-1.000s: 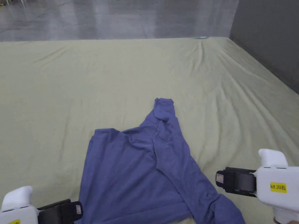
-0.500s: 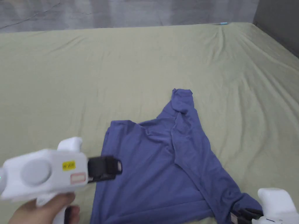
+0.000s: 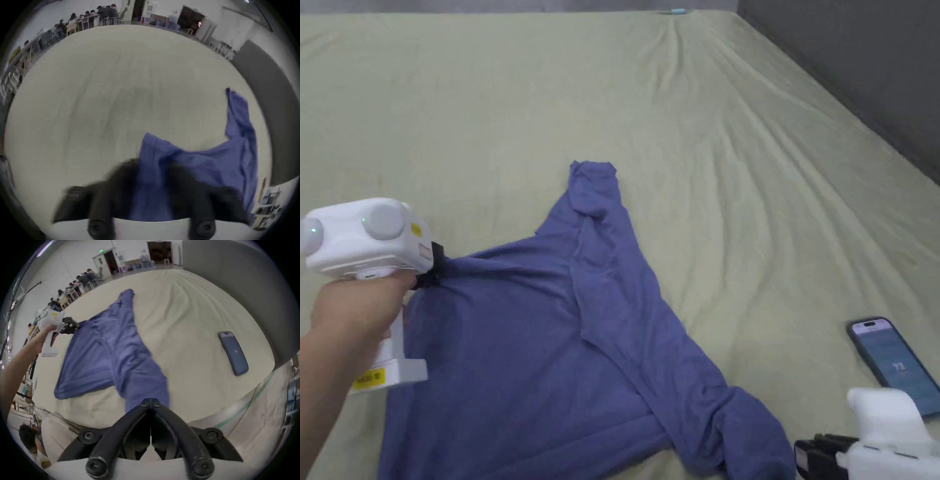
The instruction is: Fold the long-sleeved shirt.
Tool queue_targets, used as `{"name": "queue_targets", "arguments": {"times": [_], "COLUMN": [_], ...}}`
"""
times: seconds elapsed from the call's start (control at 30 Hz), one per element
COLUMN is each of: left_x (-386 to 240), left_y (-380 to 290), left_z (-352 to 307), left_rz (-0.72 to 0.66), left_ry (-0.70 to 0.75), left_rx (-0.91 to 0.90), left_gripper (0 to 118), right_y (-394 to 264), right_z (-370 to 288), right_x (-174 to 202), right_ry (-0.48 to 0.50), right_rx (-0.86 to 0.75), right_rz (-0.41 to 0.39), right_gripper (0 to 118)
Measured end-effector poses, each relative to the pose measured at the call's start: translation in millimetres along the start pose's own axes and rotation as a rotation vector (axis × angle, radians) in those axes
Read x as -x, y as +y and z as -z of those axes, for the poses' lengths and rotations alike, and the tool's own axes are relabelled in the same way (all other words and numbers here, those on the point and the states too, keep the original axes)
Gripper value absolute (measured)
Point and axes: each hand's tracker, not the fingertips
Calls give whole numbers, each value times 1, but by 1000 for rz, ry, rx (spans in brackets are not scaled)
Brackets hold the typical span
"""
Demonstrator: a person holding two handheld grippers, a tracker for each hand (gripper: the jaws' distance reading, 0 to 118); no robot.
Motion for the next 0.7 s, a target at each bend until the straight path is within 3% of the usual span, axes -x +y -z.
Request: {"name": "queue_targets", "arguments": {"times": [0.03,0.07,0.17,0.2,0.23,0.27,0.3,0.43,0.47,0.5,0.53,0.57,0.6,0.67,0.7], "left_x": [-5,11,22,8,9,12,17,28,33,36,40,45,42,51,56], "left_y": [-4,20,29,1,-1,-2,2,8,13,14,15,17,10,11,13], "left_z": [-6,10,0,-25,-32,-40,-45,-64,-63,-68,-72,-78,-88,-112,-125], "left_rz": [30,78,90,65,30,18,16,0,-6,-19,-29,-49,-71,-129,-151], "left_ry": [24,6,-77,-87,-100,-106,-109,-128,-128,-137,-142,-151,-170,-231,-274], "left_rx": [-22,-46,-52,-76,-73,-92,-98,-82,-100,-101,-104,-108,-127,-201,-225], "left_gripper": [0,0,0,0,0,0,0,0,0,0,0,0,0,0,0], "right_y": [4,10,31,38,43,47,55,59,57,56,56,49,51,59,59], "right_z": [1,4,6,11,16,19,25,65,75,83,90,90,82,63,47], "right_x": [-8,-14,-16,-16,-15,-12,-5,6,8,11,13,15,18,28,30], "right_ry": [4,43,30,41,51,95,111,110,119,94,88,147,137,108,127], "right_rx": [7,11,7,11,20,27,17,170,185,235,285,311,262,212,175], "right_rz": [90,107,118,119,112,77,70,44,59,53,34,23,-19,-196,-232], "right_gripper": [0,0,3,25,74,109,118,117,111,91,39,8,8,7,7]}}
